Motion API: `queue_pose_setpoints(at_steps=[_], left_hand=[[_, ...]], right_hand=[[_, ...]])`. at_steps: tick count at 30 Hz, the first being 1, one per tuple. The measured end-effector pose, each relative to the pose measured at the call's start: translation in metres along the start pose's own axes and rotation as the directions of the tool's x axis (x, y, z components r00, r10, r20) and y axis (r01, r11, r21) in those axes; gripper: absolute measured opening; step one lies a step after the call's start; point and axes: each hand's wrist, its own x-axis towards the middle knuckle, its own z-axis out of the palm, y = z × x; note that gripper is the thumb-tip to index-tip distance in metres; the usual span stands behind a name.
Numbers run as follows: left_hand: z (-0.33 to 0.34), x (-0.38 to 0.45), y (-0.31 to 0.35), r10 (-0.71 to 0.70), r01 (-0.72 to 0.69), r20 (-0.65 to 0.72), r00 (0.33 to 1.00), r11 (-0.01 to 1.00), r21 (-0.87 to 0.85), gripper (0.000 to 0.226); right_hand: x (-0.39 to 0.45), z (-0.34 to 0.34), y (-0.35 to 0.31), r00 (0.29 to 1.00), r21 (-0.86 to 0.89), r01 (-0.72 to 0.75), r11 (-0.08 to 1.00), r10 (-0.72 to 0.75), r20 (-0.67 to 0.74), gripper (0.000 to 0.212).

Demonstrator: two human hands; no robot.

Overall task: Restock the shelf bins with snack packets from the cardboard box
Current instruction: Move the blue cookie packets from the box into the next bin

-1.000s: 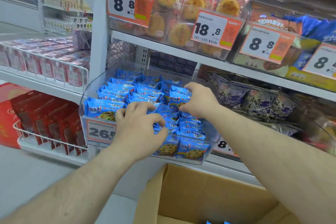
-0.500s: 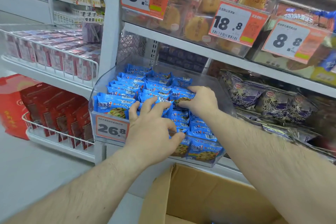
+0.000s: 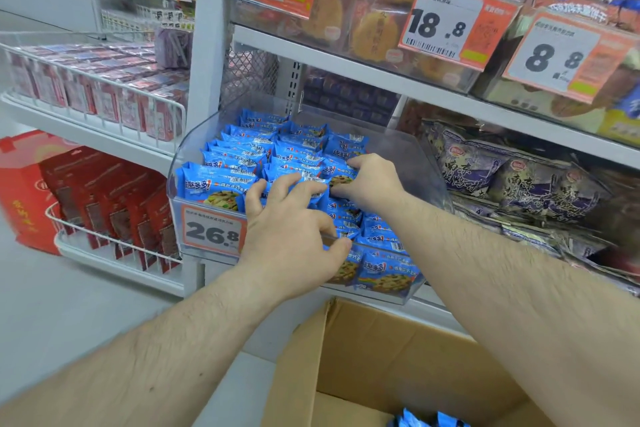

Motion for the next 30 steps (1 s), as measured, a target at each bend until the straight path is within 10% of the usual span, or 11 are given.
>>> queue_pose_setpoints(at_steps=[4,8,13,24,30], left_hand=[[0.002,-0.001,-0.003,0.013,-0.022,-0.097,0.995,0.995,-0.096,0.027],[0.006,0.000,-0.009,0.047,-0.062,-0.151,0.987,0.993,-0.097,0.019],[0.010,0.001,-0.010,0.081,-0.097,-0.194,0.978,0.992,-0.076,0.008],[0.009,-0.001,-0.010,0.075,-0.105,-0.194,0.978,0.983,-0.149,0.011],[0.000,-0.012,0.017,0.266,-0.379,-0.387,0.883,0.890,-0.253,0.006]], right_hand=[[-0.001,-0.003,0.010,1.000,0.055,-0.012,0.998,0.012,-0.003,0.080],[-0.015,-0.011,0.011,0.980,0.128,-0.061,0.990,0.083,-0.178,0.045],[-0.030,-0.006,-0.009,0.949,0.395,-0.204,0.896,0.081,0.306,0.017],[-0.037,0.004,-0.025,0.905,0.484,-0.204,0.851,-0.024,0.424,0.018],[-0.054,-0.014,0.011,1.000,0.332,-0.012,0.943,0.004,0.027,0.030]])
